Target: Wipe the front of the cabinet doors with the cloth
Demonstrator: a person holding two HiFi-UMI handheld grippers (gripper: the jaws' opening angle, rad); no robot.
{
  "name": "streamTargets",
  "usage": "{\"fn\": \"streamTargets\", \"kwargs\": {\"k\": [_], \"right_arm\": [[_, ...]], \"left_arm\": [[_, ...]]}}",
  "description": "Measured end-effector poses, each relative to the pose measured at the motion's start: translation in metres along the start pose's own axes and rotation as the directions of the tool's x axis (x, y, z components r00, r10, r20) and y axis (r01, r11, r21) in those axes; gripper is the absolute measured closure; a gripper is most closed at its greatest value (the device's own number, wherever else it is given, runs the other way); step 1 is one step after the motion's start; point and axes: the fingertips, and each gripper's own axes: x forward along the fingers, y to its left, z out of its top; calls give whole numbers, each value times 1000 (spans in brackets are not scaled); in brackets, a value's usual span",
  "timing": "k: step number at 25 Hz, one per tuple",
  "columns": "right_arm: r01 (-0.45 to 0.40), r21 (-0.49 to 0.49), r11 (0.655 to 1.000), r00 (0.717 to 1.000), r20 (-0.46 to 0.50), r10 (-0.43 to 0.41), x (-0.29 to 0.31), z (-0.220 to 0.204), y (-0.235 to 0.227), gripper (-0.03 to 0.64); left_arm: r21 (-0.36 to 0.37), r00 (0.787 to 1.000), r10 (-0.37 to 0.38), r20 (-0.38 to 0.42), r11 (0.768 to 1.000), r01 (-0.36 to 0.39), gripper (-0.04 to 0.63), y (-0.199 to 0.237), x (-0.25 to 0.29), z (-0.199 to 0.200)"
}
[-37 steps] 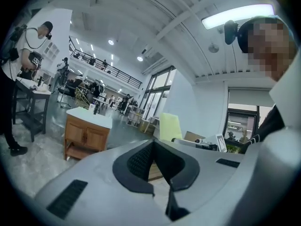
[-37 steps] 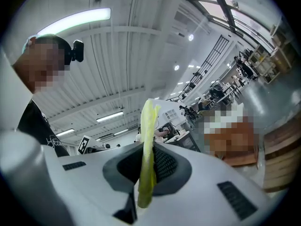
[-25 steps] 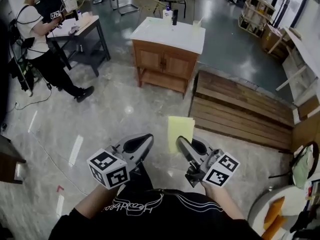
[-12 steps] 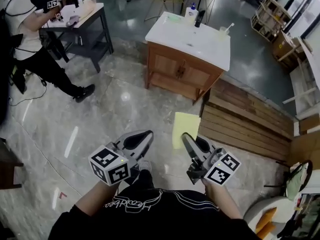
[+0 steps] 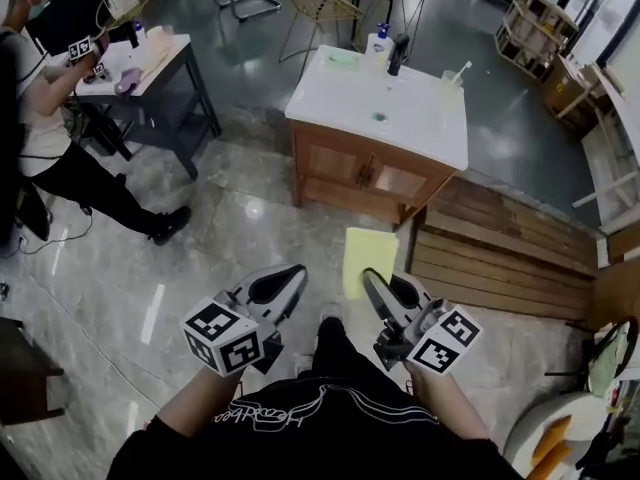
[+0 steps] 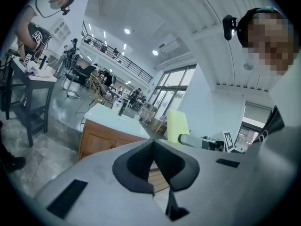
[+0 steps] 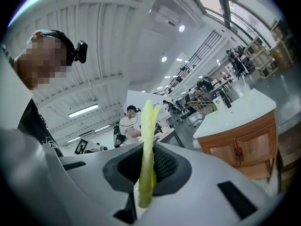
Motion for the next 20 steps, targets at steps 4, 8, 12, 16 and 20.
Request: {"fn": "streamTargets", "kwargs": {"k": [4, 8, 12, 16, 20], "right_arm": [[12, -7, 1000, 1000, 18, -12, 26, 14, -45, 577], [17, -13, 1000, 999, 29, -17, 55, 42, -96, 577], [16, -17, 1000, 999, 31, -15, 93, 72, -149, 577], [14, -29, 999, 1000, 28, -13, 127, 104, -187, 577], [36, -57, 998, 999, 12, -35, 150, 122, -214, 577]], "left_arm": [[7, 1000, 4, -9, 1000, -4, 591, 34, 40, 18], [20, 1000, 4, -22, 1000, -4, 591, 68, 89, 45], [31, 999, -8, -32, 999, 9, 591, 100, 143, 79], [62, 999, -20, -48, 998, 23, 591, 125, 186, 111], [60, 1000, -13, -27, 998, 15, 591, 156, 204, 137]]}}
